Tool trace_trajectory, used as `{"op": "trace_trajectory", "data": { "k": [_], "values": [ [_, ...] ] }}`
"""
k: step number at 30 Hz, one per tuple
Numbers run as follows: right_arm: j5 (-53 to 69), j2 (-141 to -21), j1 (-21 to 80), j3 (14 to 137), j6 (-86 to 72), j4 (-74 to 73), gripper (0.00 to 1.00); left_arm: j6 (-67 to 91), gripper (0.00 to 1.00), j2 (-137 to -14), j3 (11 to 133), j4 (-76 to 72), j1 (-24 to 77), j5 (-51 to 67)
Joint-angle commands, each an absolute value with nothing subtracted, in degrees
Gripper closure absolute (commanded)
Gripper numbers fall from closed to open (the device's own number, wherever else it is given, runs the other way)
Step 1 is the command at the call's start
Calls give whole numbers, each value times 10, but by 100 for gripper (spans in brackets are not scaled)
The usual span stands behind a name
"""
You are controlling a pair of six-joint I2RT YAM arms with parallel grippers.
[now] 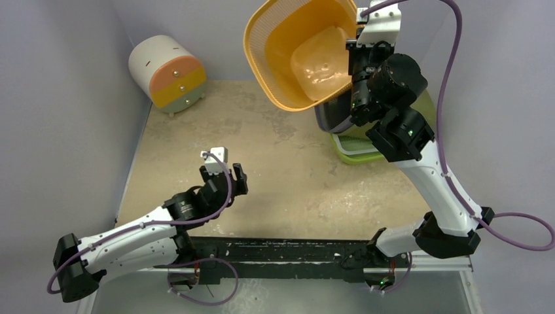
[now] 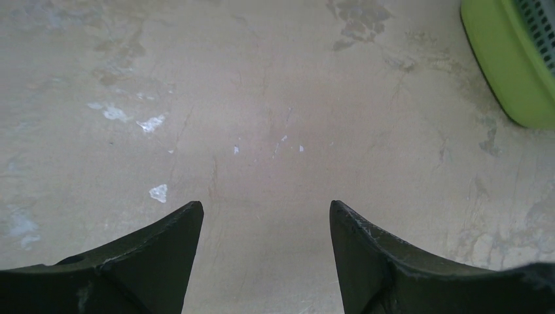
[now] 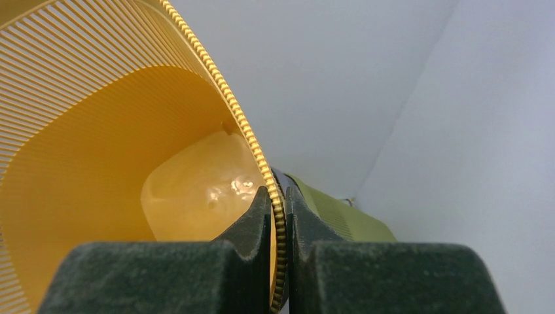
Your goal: Turn the large container upside down
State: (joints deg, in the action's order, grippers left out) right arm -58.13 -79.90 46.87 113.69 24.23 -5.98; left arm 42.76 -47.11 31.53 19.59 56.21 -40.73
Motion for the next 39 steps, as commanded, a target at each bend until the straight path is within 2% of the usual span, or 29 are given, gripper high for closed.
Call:
{"op": "trace_trajectory", "data": {
  "k": [1,11,19,30,39],
  "values": [
    [-484,-758,468,1181,175,-31,100,438,33,-421,383,281,559,-492],
    [-403,-781,468,1171,115,-82,100,457,36,-363,538,421,559,-627],
    [-311,-810,471,1148,42,-111,100,429,37,-359,630,449,558,-669],
    [-216,-837,475,1018,-63,-89,100,399,39,-382,698,495,559,-646],
    [-221,-863,478,950,-105,-62,100,385,40,-396,699,481,559,-615]
  ]
}}
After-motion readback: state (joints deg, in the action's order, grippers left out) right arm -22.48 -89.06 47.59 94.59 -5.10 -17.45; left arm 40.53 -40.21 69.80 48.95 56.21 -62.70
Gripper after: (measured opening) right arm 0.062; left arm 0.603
